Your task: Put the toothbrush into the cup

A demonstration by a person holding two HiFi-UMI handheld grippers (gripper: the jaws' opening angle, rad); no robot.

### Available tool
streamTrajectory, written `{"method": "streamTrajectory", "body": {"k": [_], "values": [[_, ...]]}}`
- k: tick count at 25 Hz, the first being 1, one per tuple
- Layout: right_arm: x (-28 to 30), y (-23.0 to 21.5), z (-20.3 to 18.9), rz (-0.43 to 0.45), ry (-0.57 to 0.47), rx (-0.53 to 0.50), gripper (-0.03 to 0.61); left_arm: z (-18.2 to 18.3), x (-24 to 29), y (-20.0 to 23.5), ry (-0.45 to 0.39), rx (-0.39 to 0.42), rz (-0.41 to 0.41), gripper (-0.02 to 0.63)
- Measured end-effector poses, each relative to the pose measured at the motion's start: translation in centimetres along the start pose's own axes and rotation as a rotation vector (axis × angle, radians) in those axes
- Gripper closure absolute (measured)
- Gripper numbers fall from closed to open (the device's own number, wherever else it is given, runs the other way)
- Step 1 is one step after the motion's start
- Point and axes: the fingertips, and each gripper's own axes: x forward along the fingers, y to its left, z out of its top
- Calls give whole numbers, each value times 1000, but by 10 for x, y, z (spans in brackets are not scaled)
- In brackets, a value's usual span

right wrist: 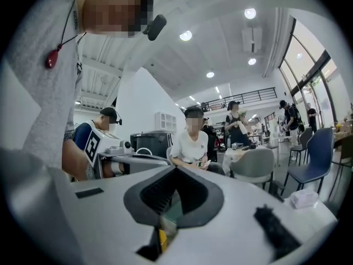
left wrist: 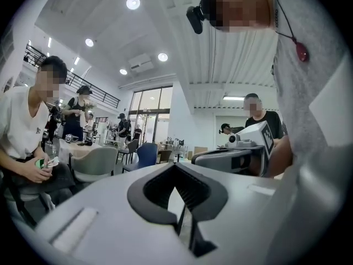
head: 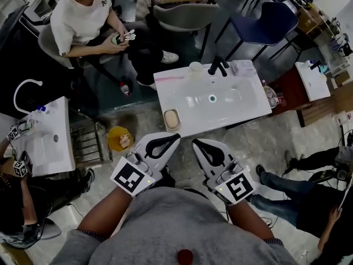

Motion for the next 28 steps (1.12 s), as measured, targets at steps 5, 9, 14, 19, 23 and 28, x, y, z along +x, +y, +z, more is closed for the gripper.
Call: {"method": "streamTrajectory", "body": {"k": [5,9,14,19,23,28], "values": [[20,-12,-1,-24,-6,5,565,0,4,22,2,-13,-22,607],[32,-24,-1,-35,-13,20,565,1,9,36,10,-10,-29,607],[47,-42,5,-32,-19,48,565,4,17,56,15,-31,-12,607],[57,-68,-3,9,14,52,566,5,34,74,14,-51,22,607],[65,-89,-3,58,6,56,566,5,56,89,6,-47,70,607],[73,-118,-1,103,9,38,566,10,86,102,7,-49,108,607]]}}
